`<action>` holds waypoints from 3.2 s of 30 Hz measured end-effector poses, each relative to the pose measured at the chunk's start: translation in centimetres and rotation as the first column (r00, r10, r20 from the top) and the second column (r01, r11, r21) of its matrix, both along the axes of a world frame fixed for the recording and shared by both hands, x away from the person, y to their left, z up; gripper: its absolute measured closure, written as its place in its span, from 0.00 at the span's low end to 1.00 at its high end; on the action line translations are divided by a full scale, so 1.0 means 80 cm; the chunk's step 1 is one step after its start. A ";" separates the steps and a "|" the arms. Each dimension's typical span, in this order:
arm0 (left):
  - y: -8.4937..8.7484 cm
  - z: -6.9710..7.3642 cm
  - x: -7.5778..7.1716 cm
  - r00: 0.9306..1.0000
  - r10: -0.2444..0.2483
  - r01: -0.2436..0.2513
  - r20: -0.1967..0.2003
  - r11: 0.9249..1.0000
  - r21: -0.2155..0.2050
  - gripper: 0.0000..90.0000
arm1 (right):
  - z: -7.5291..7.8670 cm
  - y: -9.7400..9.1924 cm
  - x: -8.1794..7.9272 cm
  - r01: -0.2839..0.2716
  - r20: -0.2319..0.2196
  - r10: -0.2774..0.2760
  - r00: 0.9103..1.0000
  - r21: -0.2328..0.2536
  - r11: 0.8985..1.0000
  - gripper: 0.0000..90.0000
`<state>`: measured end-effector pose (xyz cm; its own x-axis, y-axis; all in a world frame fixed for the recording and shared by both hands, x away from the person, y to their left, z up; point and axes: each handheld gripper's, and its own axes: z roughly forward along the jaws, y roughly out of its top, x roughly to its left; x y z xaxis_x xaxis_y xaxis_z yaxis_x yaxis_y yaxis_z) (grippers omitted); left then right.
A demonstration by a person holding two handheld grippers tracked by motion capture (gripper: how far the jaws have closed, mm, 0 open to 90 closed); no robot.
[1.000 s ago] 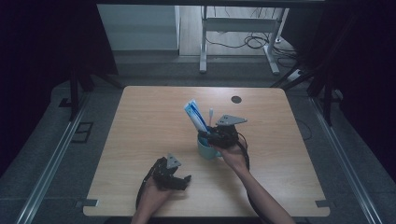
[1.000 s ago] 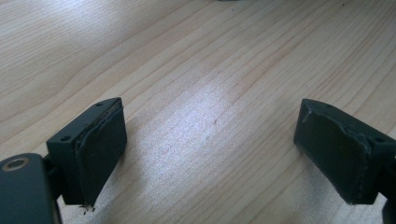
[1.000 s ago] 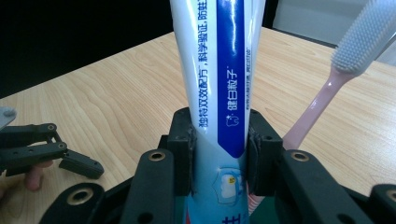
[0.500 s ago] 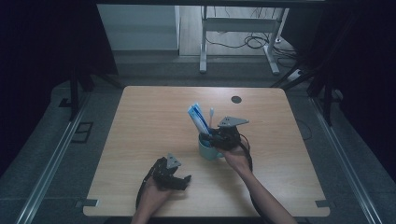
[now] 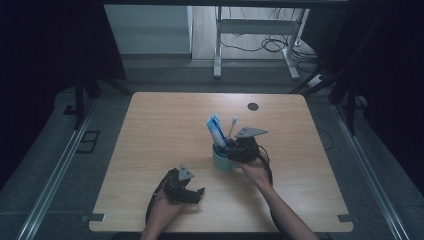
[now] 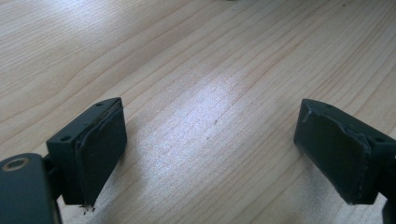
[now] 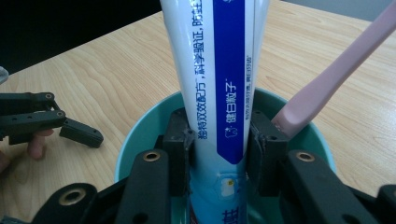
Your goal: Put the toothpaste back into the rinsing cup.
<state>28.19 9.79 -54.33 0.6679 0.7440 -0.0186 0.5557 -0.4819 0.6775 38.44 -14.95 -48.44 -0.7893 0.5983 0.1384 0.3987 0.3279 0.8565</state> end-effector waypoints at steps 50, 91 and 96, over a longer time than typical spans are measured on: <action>0.000 0.000 0.000 1.000 -0.002 0.002 0.003 1.000 0.002 0.11 | 0.027 -0.020 -0.015 -0.088 -0.032 0.088 0.996 0.006 0.996 0.31; 0.000 0.000 0.000 1.000 0.002 -0.002 0.002 1.000 0.002 0.11 | 0.036 -0.057 -0.037 -0.092 0.019 0.093 0.995 -0.063 0.994 0.22; 0.000 0.000 0.000 1.000 0.003 -0.003 0.002 1.000 0.002 0.11 | 0.039 -0.063 -0.041 -0.080 0.030 0.083 0.996 -0.068 0.994 0.20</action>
<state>28.22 9.77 -54.32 0.6659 0.7458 -0.0157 0.5554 -0.4817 0.6778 35.16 -20.00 -45.29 -0.8392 0.5389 0.0733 0.3404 0.4153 0.8436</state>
